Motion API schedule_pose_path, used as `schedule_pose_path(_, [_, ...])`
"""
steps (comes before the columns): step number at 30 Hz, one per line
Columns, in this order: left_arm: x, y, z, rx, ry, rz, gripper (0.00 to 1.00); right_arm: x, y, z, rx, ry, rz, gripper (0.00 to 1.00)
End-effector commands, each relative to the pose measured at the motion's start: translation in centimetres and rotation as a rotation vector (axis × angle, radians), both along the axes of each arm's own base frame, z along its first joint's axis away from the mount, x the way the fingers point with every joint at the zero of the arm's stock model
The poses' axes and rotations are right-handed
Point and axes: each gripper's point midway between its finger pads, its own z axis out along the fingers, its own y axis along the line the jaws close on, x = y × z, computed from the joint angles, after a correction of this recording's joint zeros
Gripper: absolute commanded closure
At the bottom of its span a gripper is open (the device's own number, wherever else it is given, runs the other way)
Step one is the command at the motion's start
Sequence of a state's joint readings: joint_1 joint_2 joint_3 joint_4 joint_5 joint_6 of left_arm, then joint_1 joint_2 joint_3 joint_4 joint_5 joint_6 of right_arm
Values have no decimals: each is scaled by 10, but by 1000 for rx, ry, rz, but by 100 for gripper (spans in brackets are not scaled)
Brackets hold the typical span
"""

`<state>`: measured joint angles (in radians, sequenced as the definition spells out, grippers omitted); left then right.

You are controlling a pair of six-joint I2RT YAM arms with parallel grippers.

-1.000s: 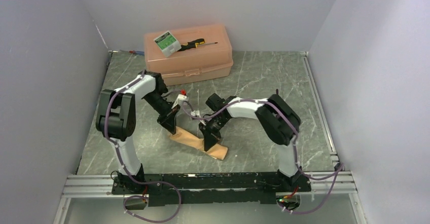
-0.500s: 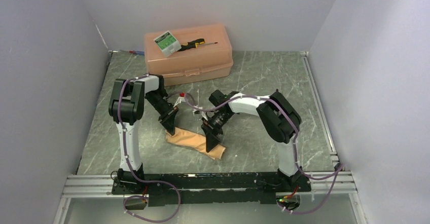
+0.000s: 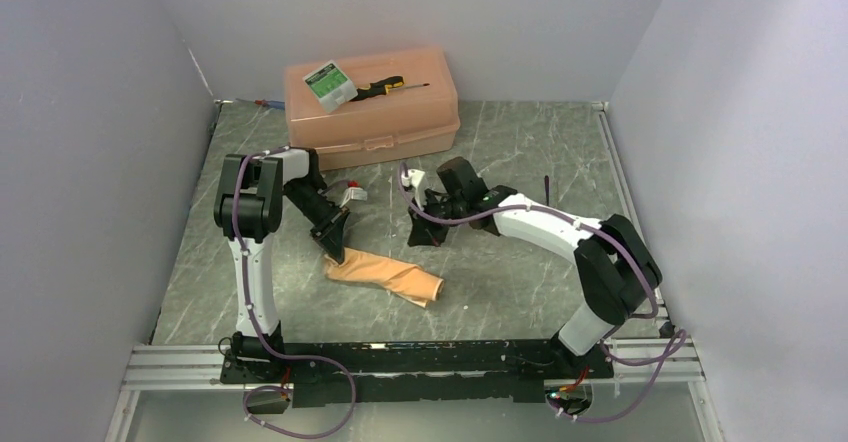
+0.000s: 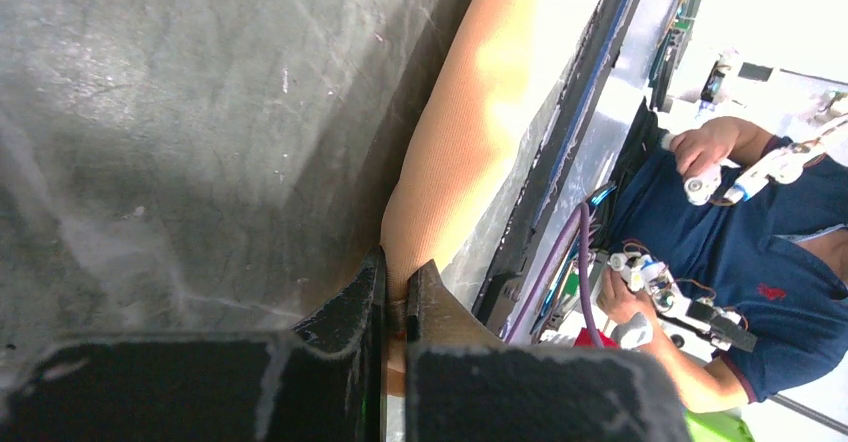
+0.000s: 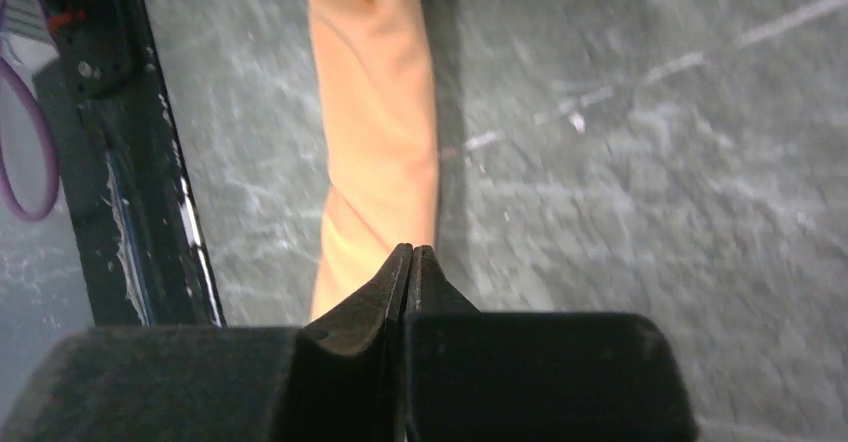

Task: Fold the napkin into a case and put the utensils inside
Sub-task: Turn over the smaller rectangle folded napkin at the center of the board.

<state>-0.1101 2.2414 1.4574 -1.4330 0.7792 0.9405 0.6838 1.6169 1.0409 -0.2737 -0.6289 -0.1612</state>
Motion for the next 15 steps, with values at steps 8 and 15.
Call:
schedule_pose_path(8, [14,-3,1,8,0,110,97,-37,109,6,314,84,95,100])
schedule_pose_path(15, [21,1,5,42,-52,118,84,-38,124,-48,269,155,89,100])
